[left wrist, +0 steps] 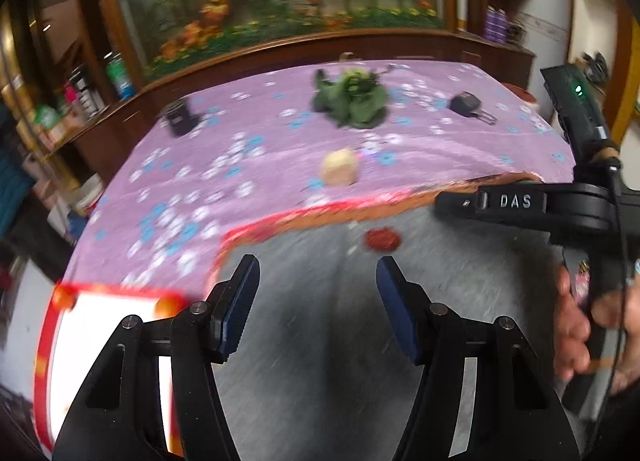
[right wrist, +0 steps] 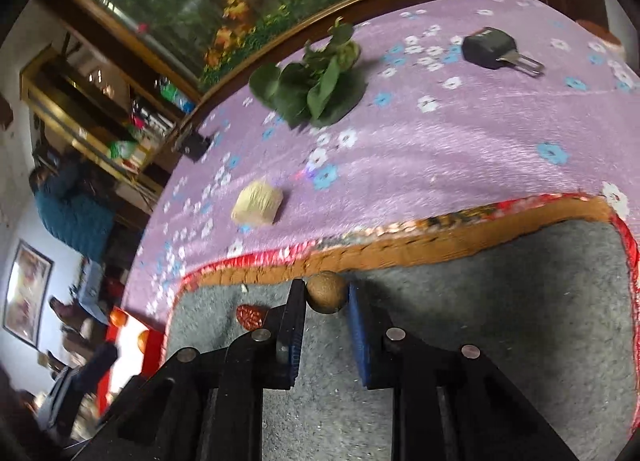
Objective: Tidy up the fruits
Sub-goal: 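Move the right gripper back over the mat and grasp the last brown nut, then grasp the red date on the mat with the left gripper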
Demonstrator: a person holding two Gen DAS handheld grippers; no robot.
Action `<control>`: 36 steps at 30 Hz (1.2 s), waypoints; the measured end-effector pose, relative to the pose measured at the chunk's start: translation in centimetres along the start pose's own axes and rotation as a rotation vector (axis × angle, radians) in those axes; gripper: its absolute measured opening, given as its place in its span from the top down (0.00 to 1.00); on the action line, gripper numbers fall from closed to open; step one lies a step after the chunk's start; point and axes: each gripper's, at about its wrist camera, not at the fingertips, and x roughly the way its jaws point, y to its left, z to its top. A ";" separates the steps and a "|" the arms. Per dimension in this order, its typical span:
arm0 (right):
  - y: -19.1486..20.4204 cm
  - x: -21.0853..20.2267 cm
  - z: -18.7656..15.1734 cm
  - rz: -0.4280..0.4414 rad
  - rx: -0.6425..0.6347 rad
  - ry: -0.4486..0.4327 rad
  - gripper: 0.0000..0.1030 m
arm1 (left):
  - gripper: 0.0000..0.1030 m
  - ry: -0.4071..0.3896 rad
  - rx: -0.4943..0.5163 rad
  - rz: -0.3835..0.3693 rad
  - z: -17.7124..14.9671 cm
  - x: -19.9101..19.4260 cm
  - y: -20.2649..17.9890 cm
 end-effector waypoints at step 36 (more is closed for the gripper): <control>9.5 -3.0 -4.5 0.334 -0.233 0.004 0.80 | 0.70 -0.240 -0.149 0.338 -4.8 -10.7 9.3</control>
